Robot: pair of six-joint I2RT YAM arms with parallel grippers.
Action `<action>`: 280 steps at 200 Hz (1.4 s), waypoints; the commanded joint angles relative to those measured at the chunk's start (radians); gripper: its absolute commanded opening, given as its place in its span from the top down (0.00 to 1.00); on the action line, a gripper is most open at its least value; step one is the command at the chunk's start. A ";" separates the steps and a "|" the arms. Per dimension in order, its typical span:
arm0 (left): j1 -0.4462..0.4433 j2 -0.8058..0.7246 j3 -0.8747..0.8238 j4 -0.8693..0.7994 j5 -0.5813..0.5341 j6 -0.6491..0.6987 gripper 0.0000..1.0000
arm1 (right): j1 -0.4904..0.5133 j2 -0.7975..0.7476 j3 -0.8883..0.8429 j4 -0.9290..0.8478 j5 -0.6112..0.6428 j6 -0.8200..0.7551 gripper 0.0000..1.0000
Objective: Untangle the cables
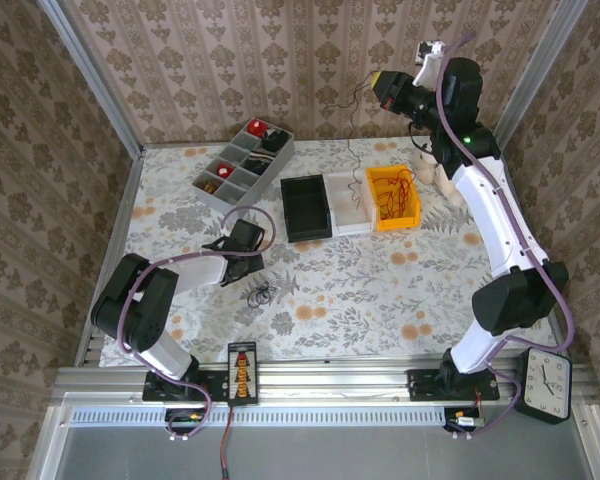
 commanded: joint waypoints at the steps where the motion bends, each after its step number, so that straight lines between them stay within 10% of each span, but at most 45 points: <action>1: 0.031 0.073 -0.024 -0.065 -0.028 -0.015 0.81 | 0.000 0.022 0.104 -0.013 0.031 -0.043 0.93; 242: 0.040 0.068 -0.032 -0.033 0.009 0.008 0.80 | 0.077 0.203 -0.383 -0.131 0.267 -0.141 0.91; 280: 0.039 0.037 -0.052 -0.008 0.026 0.027 0.80 | 0.102 0.241 -0.340 -0.174 0.289 -0.151 0.61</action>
